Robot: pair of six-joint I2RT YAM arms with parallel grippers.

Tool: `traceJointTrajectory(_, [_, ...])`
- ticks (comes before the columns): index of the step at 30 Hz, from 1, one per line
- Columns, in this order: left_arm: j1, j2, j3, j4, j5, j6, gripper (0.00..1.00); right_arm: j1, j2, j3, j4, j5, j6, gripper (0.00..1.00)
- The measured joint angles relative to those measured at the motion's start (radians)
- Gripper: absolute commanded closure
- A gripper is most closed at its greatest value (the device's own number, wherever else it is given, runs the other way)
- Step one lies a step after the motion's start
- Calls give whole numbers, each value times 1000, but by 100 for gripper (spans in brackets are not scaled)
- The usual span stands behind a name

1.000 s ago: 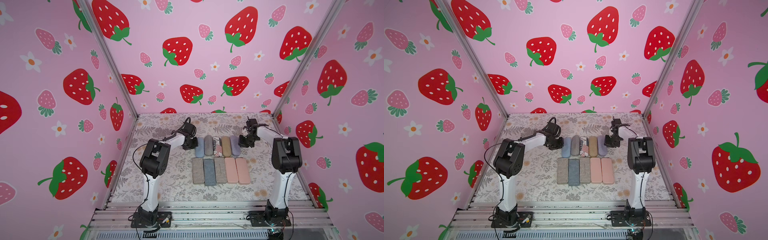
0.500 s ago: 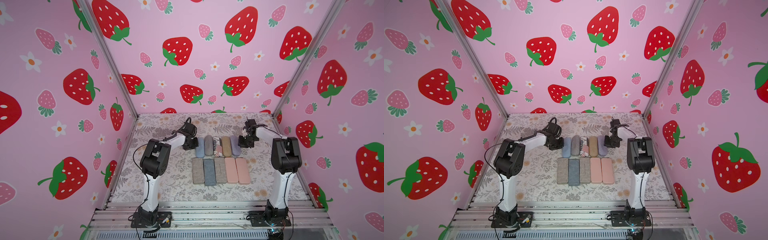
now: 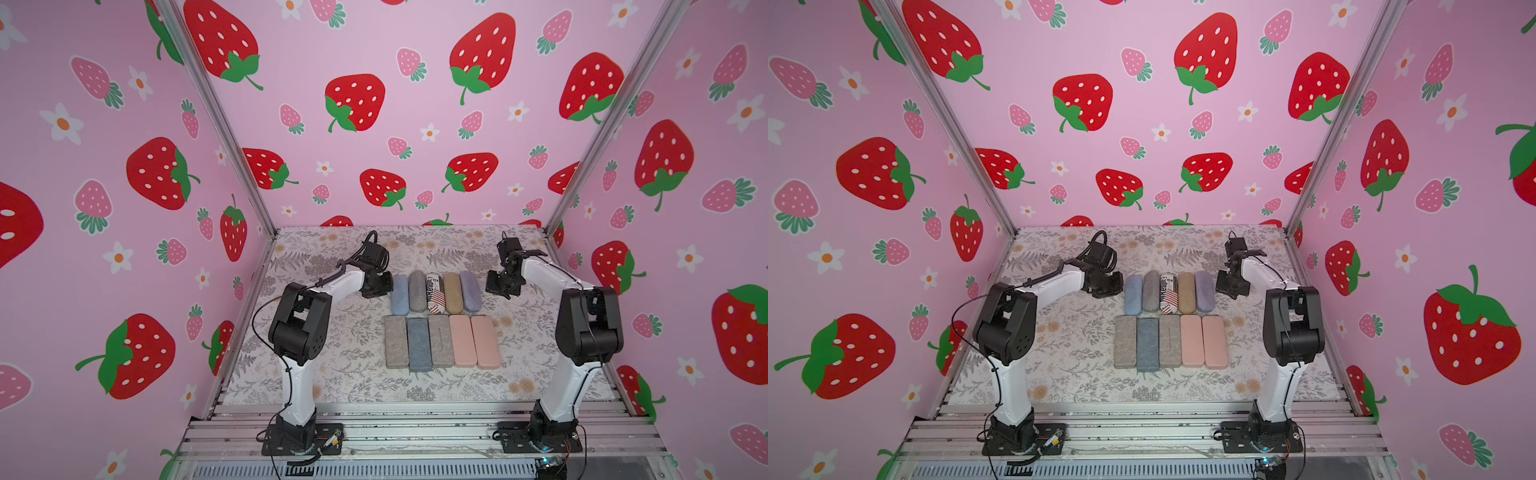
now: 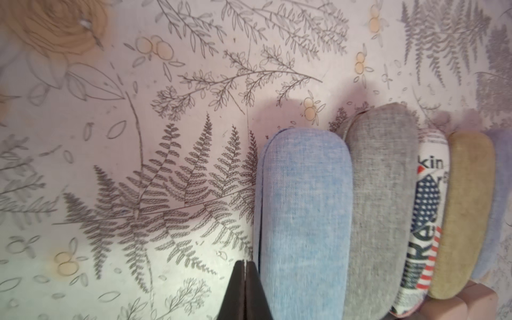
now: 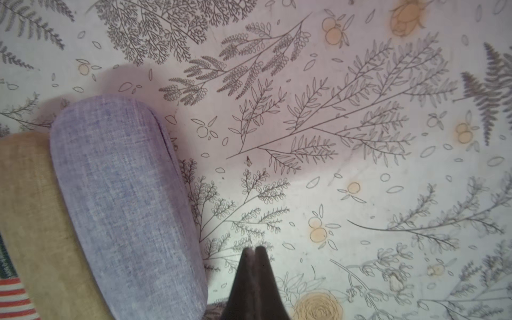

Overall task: Close the glasses case
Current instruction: Move the glasses case to the center of the board, then reset both arms

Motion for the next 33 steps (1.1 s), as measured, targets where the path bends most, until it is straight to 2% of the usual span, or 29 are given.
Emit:
traceJointTrajectory(6, [2, -106, -98, 6, -27, 4, 100, 0, -128, -127, 2, 14, 29, 94])
traceJointTrajectory(8, [2, -142, -142, 13, -31, 4, 96, 0, -180, -166, 2, 15, 34, 92])
traceJointTrajectory(10, [1, -176, -182, 15, -37, 8, 81, 0, -233, -202, 3, 14, 39, 90])
traceJointTrajectory(13, [-2, -241, -243, 17, -53, 10, 46, 0, -304, -252, 6, 11, 50, 83])
traceJointTrajectory(14, [-3, -264, -261, 19, -60, 12, 35, 0, -327, -270, 7, 9, 54, 75])
traceJointTrajectory(15, [-5, -285, -277, 21, -64, 13, 27, 0, -352, -290, 9, 7, 56, 61])
traceJointTrajectory(16, [-7, -307, -292, 22, -72, 14, 17, 0, -371, -306, 10, 6, 60, 47])
traceJointTrajectory(17, [-8, -331, -309, 24, -77, 18, 3, 0, -396, -327, 13, 4, 67, 26])
traceJointTrajectory(18, [-10, -354, -326, 27, -83, 22, 1, 0, -420, -346, 14, 3, 73, 0])
traceJointTrajectory(26, [-11, -543, -480, 49, -135, 47, 0, 5, -594, -467, 24, 4, 105, 1])
traceJointTrajectory(33, [12, -727, -595, 64, -267, 86, 1, 11, -817, -596, 104, 32, 114, 1])
